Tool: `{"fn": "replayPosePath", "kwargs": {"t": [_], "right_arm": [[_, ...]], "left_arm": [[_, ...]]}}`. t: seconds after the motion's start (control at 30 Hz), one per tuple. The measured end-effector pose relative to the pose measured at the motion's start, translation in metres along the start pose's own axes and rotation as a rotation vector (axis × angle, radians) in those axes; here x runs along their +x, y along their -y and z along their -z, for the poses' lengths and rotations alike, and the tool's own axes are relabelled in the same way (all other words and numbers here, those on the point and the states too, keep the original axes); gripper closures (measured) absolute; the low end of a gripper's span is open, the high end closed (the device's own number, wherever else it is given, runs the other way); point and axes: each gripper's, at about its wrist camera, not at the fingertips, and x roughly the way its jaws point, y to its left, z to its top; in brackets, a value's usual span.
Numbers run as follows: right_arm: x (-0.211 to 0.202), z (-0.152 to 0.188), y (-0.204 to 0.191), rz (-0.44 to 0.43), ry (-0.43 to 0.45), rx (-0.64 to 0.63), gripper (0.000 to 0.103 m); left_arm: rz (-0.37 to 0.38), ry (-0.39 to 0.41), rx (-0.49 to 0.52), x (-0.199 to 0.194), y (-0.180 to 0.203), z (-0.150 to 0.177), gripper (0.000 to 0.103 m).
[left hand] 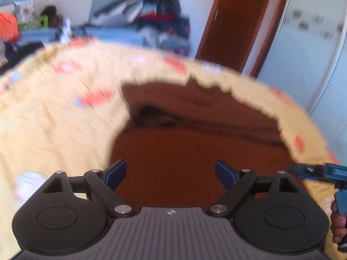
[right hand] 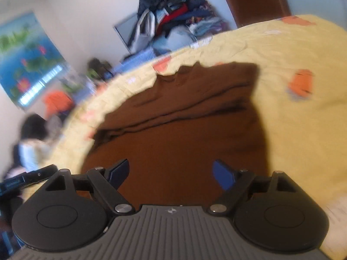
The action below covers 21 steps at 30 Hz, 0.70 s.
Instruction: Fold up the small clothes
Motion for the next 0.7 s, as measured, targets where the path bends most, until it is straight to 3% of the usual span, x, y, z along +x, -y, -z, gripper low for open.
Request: {"fn": "replayPosePath", "kwargs": {"t": [0.1, 0.17, 0.23, 0.33, 0.43, 0.7], "right_arm": [[0.047, 0.005, -0.016, 0.172, -0.026, -0.125, 0.016], [0.057, 0.022, -0.023, 0.251, 0.008, -0.247, 0.005], [0.056, 0.042, -0.03, 0.312, 0.023, -0.351, 0.0], [0.034, 0.055, -0.022, 0.299, 0.024, -0.312, 0.0], [0.012, 0.07, -0.015, 0.309, 0.037, -0.3, 0.0], [0.008, 0.077, -0.022, 0.327, 0.039, -0.319, 0.0]], "left_arm": [[-0.093, -0.077, 0.051, 0.042, 0.011, 0.018, 0.014], [-0.166, -0.001, 0.205, 0.041, 0.022, 0.04, 0.011], [-0.138, 0.01, 0.202, 0.032, 0.016, 0.049, 0.01], [-0.123, 0.011, 0.245, 0.016, 0.01, 0.062, 0.004], [-0.114, 0.022, 0.21, 0.004, 0.001, 0.075, 0.0], [-0.133, 0.029, 0.201, 0.001, 0.006, 0.075, 0.0]]}}
